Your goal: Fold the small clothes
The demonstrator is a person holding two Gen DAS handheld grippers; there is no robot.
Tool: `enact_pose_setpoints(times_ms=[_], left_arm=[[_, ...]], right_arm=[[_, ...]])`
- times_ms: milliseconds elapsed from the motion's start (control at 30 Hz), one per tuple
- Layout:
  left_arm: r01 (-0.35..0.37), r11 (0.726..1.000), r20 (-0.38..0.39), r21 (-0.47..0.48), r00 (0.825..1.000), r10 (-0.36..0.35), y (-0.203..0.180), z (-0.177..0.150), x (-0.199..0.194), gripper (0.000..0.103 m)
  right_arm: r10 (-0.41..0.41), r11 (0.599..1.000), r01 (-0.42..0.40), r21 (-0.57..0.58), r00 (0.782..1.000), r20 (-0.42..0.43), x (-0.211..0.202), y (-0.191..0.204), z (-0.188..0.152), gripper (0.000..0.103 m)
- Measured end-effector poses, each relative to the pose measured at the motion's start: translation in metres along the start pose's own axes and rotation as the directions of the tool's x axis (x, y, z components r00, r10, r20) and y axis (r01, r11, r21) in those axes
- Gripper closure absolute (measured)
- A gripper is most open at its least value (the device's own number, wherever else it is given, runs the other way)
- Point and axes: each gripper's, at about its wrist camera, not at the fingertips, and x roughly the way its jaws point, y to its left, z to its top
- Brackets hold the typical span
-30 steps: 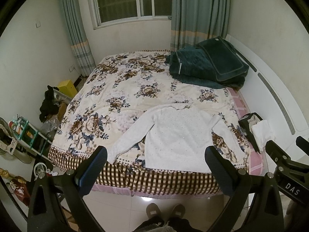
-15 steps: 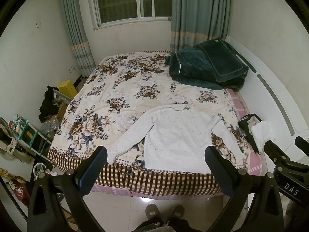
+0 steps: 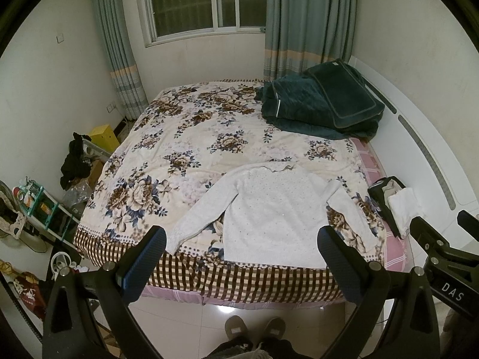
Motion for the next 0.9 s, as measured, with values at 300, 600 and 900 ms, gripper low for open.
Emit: enact_pose_setpoints(times_ms=[300,600,900], left_arm=[[0.000,1.000,0.004,-0.002,1.000,0.000,-0.011,0.008,-0.001,0.000],[0.008,1.000,0.000,0.000,1.000,-0.008,-0.018,0.017,-0.001,0.000],[-0.015,1.000,0.027,0.004,1.000,0.015,-0.014,0.040,0.072,0.000]], right_arm=[[0.000,1.000,0.000,0.002,1.000,0.000,-0.001,0.005,0.002,0.000],[-0.005,1.000,0.005,0.008,1.000,-0.005,0.005,0.013,0.009,0.000],[-0.001,0.986,0.017,0.167,0.995,-0.097,0.095,-0.013,0.021,0.000]])
